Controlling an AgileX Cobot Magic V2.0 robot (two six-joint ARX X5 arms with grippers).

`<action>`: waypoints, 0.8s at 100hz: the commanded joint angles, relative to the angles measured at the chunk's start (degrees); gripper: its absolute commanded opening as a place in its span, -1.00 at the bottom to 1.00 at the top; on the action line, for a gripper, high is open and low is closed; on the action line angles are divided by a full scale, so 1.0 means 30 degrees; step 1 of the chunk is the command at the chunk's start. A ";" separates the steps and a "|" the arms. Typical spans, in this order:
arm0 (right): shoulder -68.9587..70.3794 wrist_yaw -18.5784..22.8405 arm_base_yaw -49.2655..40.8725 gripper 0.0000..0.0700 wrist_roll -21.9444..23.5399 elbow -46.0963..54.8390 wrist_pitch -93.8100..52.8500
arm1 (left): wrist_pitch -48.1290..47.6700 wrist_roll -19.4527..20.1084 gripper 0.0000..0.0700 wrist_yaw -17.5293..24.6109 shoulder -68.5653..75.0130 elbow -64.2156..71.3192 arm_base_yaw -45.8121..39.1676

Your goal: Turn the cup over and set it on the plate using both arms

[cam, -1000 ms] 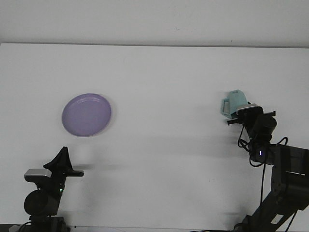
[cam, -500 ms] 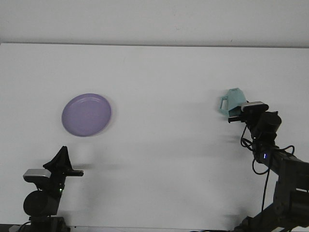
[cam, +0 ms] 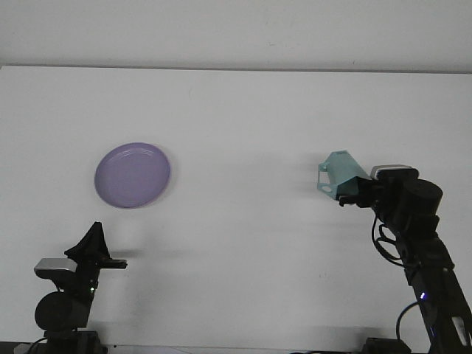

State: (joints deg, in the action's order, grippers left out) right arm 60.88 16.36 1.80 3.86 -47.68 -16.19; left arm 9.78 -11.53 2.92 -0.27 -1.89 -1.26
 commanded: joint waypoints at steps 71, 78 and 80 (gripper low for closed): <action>0.8393 -0.1887 -1.1861 -1.00 -0.2419 -0.9989 -1.7303 | 0.0204 -0.0058 -0.97 -0.0029 0.0029 0.0182 0.0015; 0.9435 -0.2106 -1.2422 -1.00 -0.2667 -1.0783 -1.7697 | 0.0204 -0.0058 -0.97 -0.0029 0.0029 0.0182 0.0015; 0.9763 -0.2098 -1.2539 -1.00 -0.2739 -1.1030 -1.7813 | 0.0204 -0.0058 -0.97 -0.0029 0.0029 0.0182 0.0015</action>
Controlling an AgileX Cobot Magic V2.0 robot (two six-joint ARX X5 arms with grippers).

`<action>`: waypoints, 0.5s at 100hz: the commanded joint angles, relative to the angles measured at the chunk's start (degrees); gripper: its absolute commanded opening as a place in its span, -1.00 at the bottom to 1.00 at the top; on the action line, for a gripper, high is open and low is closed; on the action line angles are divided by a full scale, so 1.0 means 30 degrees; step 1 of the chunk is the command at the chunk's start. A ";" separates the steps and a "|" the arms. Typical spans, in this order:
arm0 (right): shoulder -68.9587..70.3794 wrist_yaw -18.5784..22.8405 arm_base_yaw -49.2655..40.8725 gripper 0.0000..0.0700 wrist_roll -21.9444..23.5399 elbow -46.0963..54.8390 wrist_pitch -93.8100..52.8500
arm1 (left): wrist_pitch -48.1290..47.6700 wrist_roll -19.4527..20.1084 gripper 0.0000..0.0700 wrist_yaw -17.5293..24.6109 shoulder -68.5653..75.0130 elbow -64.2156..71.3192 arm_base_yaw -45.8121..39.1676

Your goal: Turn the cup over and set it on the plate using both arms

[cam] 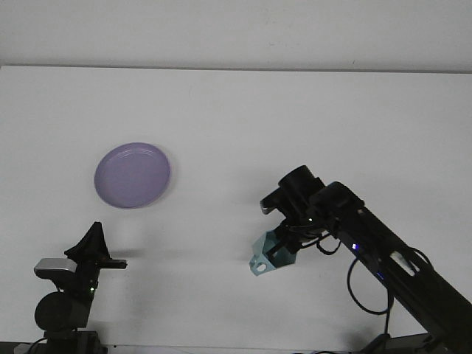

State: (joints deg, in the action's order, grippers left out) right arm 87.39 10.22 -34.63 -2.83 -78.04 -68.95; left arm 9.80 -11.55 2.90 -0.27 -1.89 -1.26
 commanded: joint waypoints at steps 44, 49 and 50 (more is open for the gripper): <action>0.4925 -0.0743 -0.1916 -1.00 -0.1319 -0.2543 -0.1661 | 0.0189 -0.0044 -0.97 -0.0022 0.0029 0.0182 0.0015; 0.4932 -0.0743 -0.2011 -1.00 -0.1632 -0.2543 -0.1639 | 0.0189 -0.0044 -0.97 -0.0022 0.0029 0.0182 0.0015; 0.4932 -0.0743 -0.2025 -0.99 -0.1647 -0.2543 -0.1610 | 0.0189 -0.0044 -0.97 -0.0022 0.0029 0.0182 0.0015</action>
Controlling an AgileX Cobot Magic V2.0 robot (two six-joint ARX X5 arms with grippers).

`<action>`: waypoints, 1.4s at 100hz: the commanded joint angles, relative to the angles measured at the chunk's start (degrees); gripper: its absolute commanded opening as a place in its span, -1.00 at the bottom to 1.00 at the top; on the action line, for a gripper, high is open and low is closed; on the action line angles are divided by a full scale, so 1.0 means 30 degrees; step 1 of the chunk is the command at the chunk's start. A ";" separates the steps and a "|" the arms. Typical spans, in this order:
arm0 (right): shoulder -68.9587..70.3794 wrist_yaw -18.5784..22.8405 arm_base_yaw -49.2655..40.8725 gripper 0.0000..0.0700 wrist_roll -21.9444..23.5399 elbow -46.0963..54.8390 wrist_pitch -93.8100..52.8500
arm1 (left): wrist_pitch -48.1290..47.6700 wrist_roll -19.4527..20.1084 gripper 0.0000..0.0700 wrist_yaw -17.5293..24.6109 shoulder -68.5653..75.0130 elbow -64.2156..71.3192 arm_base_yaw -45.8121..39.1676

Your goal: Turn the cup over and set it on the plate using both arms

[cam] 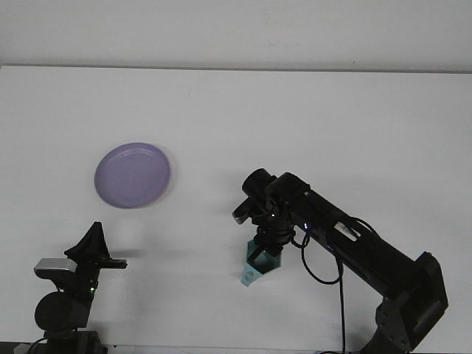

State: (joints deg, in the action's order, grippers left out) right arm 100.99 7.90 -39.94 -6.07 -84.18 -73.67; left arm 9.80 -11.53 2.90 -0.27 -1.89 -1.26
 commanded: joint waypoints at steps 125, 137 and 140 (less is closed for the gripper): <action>-1.4870 -0.0568 0.8014 -0.20 0.0561 0.4707 1.1030 | -0.5340 -0.4175 -0.96 0.5544 -0.5253 -0.7257 0.0262; -1.8178 -0.0605 0.9049 -0.20 0.1355 0.9697 1.5329 | -0.6849 -0.2492 -0.96 0.6579 -0.8116 -0.9544 0.0838; -1.8928 -0.0663 0.9231 -0.20 0.1530 1.0826 1.6320 | -0.7220 -0.2244 -0.96 0.6827 -0.8852 -1.0120 0.1064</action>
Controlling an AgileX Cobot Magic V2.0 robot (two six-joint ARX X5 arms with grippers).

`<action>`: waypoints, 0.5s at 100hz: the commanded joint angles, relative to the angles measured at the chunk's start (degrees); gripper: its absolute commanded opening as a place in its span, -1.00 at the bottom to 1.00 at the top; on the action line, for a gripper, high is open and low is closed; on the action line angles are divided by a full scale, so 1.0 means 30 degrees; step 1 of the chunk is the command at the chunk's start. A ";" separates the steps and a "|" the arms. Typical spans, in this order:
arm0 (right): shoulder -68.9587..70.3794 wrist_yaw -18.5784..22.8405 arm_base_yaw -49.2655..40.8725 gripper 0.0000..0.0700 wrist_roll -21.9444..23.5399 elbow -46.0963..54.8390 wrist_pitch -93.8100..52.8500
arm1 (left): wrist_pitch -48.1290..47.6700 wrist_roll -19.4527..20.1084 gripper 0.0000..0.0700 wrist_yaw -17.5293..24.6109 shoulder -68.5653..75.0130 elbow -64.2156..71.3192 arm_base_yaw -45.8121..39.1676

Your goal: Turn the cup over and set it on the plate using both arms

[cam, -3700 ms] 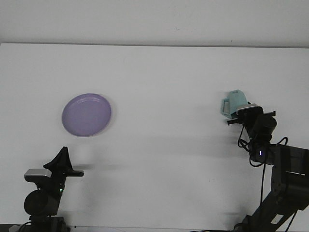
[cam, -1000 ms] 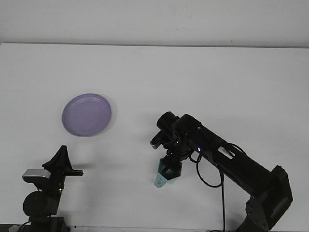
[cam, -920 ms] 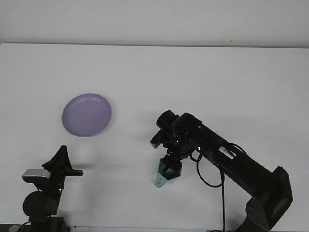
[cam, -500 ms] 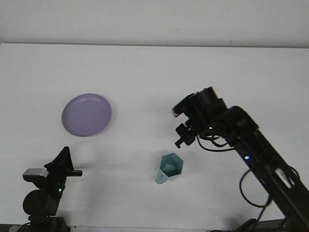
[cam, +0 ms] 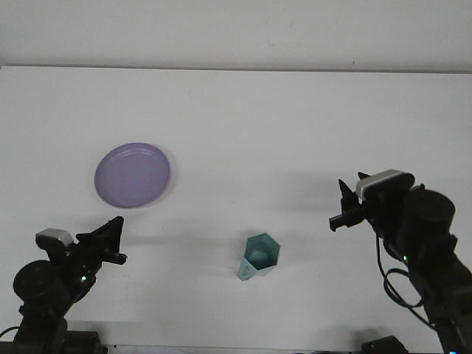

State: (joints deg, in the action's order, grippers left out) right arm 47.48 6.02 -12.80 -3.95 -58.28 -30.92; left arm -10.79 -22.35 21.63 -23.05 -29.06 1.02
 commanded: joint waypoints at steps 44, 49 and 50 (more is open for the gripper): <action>-0.6586 -0.1654 0.0663 -0.20 0.0765 1.0455 0.7227 | -0.7562 0.5931 0.23 0.1290 -1.1577 -0.9202 0.5894; -0.6579 -0.1610 0.0663 -0.20 0.0794 1.0455 0.7351 | -0.8262 0.5938 0.23 0.1290 -1.2670 -0.9952 0.6630; -0.6579 -0.1596 0.0663 -0.20 0.0801 1.0455 0.7395 | -0.8400 0.5938 0.23 0.1297 -1.2874 -1.0105 0.6776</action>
State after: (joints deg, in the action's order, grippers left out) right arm 27.75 1.30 -10.76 -1.67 -26.72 -9.78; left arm -33.93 -6.04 24.93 -58.08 -56.71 19.25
